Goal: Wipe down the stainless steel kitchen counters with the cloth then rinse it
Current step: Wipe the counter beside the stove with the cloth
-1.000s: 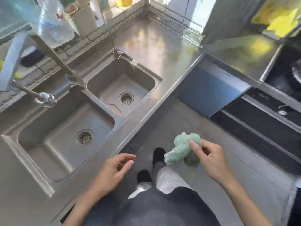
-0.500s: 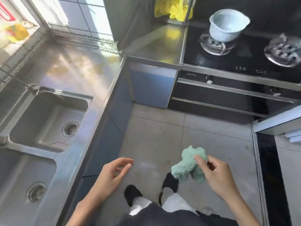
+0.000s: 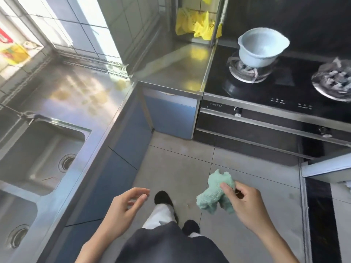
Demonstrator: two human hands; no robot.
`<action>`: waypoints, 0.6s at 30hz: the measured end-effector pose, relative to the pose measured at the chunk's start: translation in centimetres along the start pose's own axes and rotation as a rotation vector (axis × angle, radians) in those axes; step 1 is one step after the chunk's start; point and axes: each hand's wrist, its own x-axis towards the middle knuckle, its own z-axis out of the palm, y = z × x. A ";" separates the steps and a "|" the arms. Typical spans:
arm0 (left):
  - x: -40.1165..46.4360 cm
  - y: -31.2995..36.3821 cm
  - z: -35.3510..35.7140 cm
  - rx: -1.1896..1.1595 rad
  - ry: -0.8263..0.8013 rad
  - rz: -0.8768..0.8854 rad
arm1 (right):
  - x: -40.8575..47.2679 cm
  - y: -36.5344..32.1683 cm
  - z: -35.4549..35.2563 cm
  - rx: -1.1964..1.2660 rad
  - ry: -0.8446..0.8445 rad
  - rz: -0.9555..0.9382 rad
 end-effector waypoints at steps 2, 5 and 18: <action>1.9 0.2 -0.1 0.003 0.010 -0.011 | 2.4 -0.2 -0.1 0.002 0.011 -0.005; 5.8 0.7 -0.7 -0.008 0.023 -0.023 | 6.1 -0.7 -0.1 0.025 0.026 -0.011; 28.3 7.0 -6.5 0.003 -0.105 0.084 | 24.6 -7.3 -0.9 0.057 0.144 0.033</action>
